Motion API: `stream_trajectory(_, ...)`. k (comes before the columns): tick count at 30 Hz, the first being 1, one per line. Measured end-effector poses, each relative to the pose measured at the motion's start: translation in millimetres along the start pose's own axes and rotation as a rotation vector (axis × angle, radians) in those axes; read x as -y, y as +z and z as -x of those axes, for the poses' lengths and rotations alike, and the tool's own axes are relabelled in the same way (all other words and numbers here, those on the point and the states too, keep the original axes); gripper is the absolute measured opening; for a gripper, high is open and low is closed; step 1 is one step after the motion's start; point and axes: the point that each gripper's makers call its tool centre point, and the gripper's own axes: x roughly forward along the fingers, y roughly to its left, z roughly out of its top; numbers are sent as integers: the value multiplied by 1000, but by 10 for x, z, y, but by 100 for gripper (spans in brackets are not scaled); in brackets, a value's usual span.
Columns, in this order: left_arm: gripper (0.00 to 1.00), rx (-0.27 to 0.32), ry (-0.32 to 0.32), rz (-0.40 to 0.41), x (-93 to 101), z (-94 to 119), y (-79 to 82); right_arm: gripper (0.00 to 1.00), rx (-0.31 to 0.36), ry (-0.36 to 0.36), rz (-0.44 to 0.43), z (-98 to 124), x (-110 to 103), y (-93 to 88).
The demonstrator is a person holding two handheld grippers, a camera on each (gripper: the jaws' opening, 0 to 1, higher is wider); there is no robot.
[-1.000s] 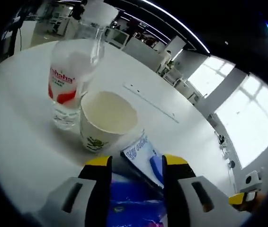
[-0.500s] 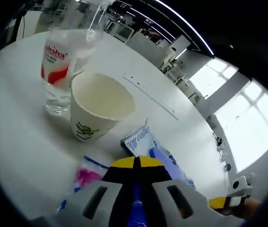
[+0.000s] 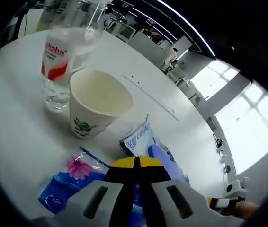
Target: Arrange the tabletop items into an orderly group along one side of the table until the central work area is clear of visible clutter.
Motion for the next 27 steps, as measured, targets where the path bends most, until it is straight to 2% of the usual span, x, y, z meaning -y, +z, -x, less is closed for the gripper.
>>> stream_trajectory(4, 0, -1, 8, 7, -24, 28, -29, 0, 5, -5, -6, 0, 17, 37)
stream_trajectory(9, 0, 12, 21, 34, -77, 53, -21, 1, 18, 25, -13, 27, -20, 88)
stream_trajectory(13, 0, 9, 28, 31, -89, 65, -35, 42, 37, 14, -63, 10, 20, 129)
stream_trajectory(14, 0, 8, 28, 31, -90, 68, -40, 44, 27, 12, -61, -18, 25, 117)
stream_trajectory(18, 0, 5, 25, 34, -98, 74, -44, 35, -11, 9, -66, -149, 21, 52)
stream_trajectory(22, 0, 4, 25, 38, -104, 105, -60, 4, -2, 42, -105, -235, -6, 79)
stream_trajectory(25, 0, -4, 24, 35, -116, 115, -82, 0, -5, 60, -62, -220, -29, 74)
stream_trajectory(27, 0, 3, -2, 50, -104, 112, -78, 0, -9, 73, -35, -201, -58, 83)
